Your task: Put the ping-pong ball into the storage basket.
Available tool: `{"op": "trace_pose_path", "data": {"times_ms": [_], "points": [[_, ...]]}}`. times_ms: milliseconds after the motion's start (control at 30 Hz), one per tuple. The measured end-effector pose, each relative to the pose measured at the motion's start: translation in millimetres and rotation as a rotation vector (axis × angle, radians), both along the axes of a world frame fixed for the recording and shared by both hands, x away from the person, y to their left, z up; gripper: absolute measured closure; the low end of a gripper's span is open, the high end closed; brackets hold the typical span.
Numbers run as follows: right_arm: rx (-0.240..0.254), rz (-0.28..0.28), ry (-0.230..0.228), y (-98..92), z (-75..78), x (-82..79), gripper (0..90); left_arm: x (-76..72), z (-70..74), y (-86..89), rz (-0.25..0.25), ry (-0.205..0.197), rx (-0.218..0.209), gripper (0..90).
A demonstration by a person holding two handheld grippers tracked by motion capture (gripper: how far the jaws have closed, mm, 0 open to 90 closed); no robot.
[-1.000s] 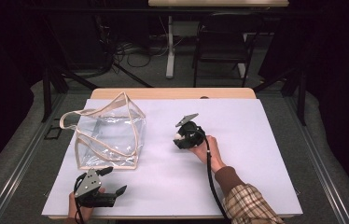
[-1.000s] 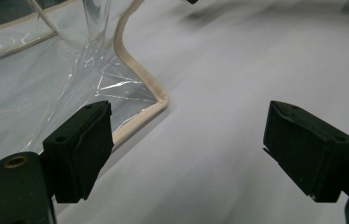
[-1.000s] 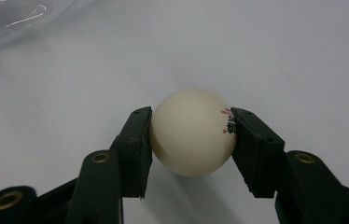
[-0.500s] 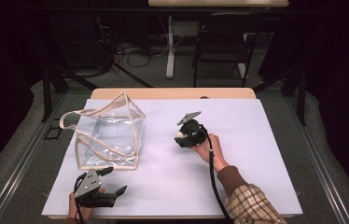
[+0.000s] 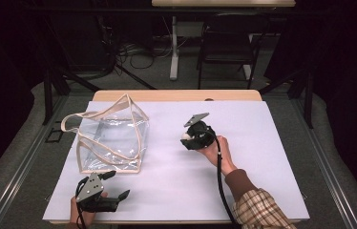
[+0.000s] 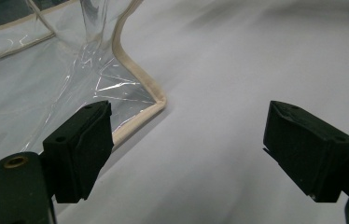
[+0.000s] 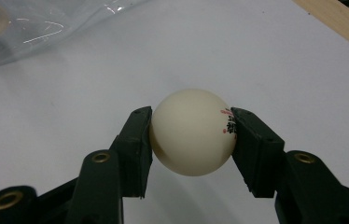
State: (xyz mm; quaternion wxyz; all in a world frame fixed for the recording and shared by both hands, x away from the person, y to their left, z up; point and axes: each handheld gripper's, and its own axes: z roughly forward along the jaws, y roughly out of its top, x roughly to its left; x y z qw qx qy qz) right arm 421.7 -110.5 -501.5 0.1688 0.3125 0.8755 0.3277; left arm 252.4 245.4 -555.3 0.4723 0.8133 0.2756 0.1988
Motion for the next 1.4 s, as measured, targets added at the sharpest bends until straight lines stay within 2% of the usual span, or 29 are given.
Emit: {"op": "trace_pose_path", "data": {"times_ms": [633, 867, 1400], "points": [[0.041, -0.003, -0.007, -5.5, 18.1, -4.6, 51.0, 0.0, 0.1, -0.3, 0.003, -0.002, 0.003, 16.0], [0.031, 0.002, -0.026, -7.0, 27.6, -7.6, 51.0, -0.1, -0.1, -0.6, 0.003, 0.0, 0.001, 16.0], [0.045, 0.001, -0.047, -11.1, 46.9, -12.2, 51.0, 0.0, 0.0, -0.8, 0.002, -0.001, 0.001, 16.0]]}}
